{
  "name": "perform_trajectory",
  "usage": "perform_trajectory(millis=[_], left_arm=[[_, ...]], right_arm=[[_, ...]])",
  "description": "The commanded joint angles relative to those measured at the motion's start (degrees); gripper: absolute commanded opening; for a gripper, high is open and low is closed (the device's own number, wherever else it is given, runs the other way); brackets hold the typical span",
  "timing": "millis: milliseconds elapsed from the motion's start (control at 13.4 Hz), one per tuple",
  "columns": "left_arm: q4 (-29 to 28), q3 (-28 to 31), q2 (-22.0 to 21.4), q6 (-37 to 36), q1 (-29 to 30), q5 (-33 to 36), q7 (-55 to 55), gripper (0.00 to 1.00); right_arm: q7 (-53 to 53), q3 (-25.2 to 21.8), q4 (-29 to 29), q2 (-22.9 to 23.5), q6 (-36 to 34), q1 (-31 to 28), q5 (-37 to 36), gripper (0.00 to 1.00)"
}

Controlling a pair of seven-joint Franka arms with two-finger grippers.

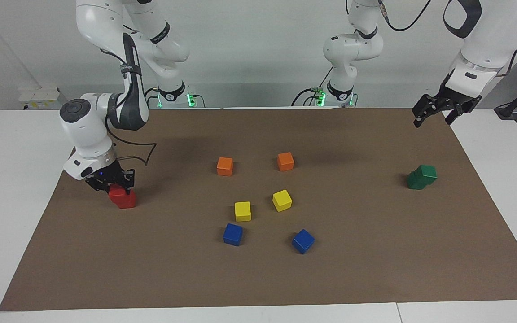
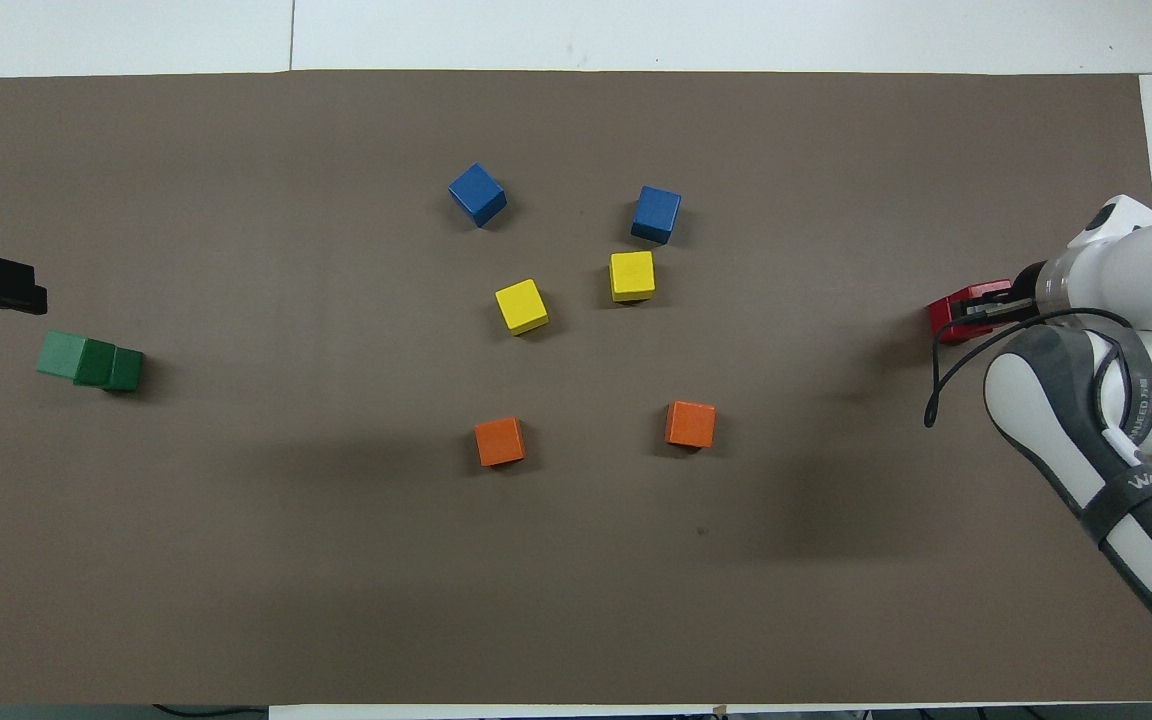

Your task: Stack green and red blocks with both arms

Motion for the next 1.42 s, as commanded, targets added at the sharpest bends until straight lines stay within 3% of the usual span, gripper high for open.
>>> perform_trajectory(millis=[0, 75, 596, 820, 1342], left_arm=[[0.1, 0.9, 0.3, 0.9, -1.2, 0.5, -1.1, 1.00], [0.1, 0.8, 0.3, 0.9, -1.2, 0.5, -1.1, 1.00], [0.1, 0.7, 0.0, 0.4, -0.9, 0.2, -0.8, 1.00], [0.1, 0.8, 0.0, 0.5, -1.0, 0.2, -0.7, 1.00], [0.1, 0.8, -0.1, 0.6, -0.9, 0.2, -0.6, 1.00]], right_arm=[[0.2, 0.3, -1.8, -1.1, 1.5, 0.5, 1.3, 0.83], [0.7, 0.3, -1.8, -1.1, 1.5, 0.5, 1.4, 1.00], [0.9, 0.3, 0.0, -1.0, -0.3, 0.7, 1.5, 1.00], [2.4, 0.3, 8.6, -1.5, -12.4, 2.3, 4.8, 1.00], [10.2, 0.4, 20.5, -12.2, -34.7, 5.8, 6.9, 1.00]])
